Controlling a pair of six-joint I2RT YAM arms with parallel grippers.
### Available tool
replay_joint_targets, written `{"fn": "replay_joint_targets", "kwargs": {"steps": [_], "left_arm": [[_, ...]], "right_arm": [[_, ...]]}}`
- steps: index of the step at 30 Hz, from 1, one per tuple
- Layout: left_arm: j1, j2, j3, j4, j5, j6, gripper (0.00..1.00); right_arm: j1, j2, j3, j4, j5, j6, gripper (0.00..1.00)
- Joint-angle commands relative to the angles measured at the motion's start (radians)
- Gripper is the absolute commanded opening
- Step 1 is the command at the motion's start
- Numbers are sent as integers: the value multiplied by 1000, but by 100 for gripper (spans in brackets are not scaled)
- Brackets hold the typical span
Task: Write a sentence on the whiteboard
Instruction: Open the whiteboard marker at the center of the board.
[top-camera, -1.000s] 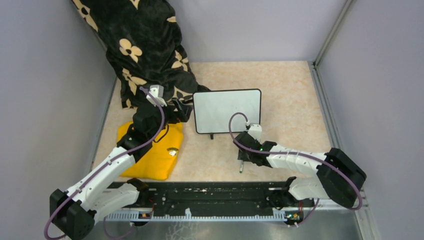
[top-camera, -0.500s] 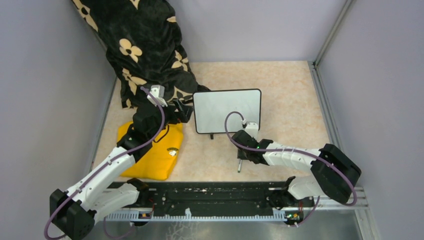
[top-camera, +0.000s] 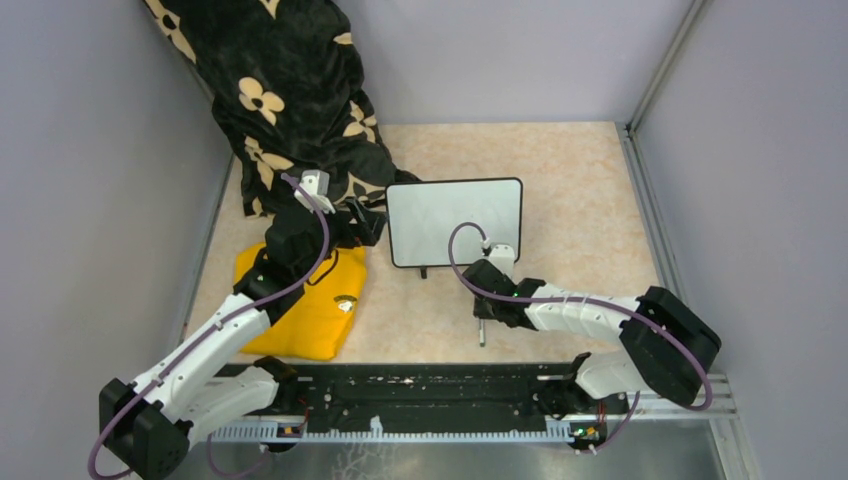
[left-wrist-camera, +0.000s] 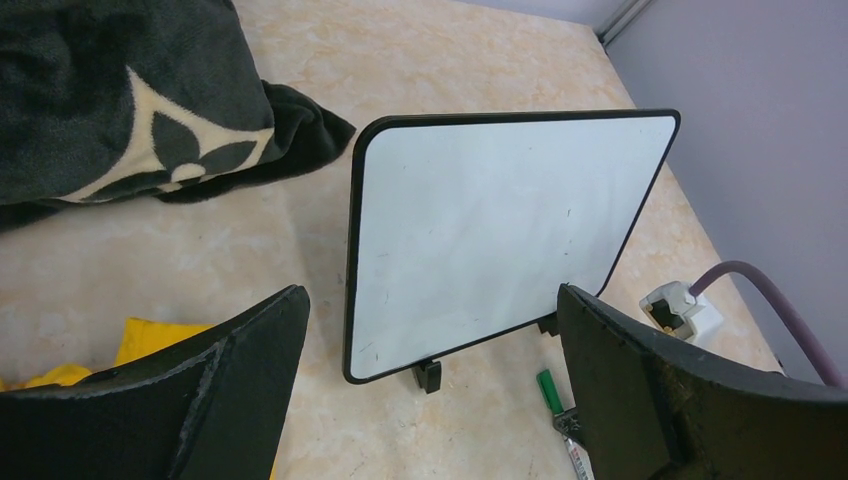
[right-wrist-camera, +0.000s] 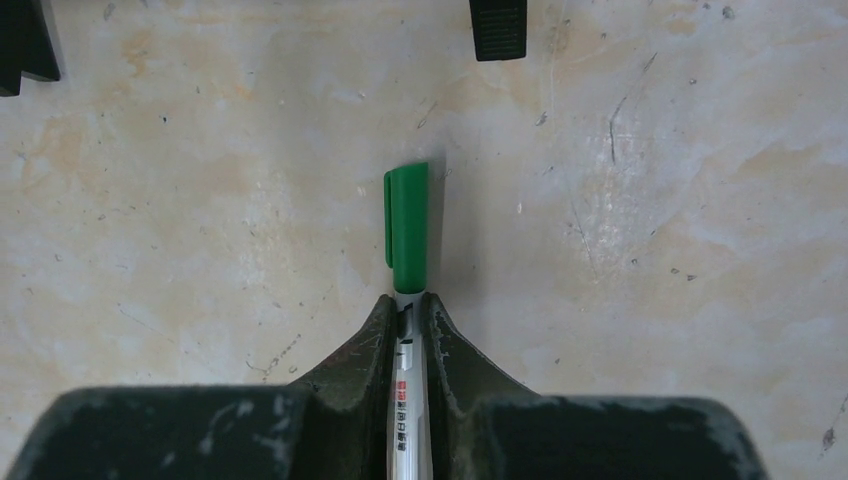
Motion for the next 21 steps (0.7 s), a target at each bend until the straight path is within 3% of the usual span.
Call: {"fn": "replay_joint_targets", "kwargs": {"steps": [1,7,14,21], "left_arm": [[3,-20,3,50,25,5,99],[3,-13,-3,97,88,-5,99],[4,-52,-40,167,120,-59,99],[3,-55,-89,315,400,-11,99]], "right_arm": [[-2,-1,-12,-16,-50,-11,3],[-1,-124,-9,15,-54,-56,0],[5,-313,12,87,-70,-218,0],[14,-545,-72,341,-191,-327,0]]}}
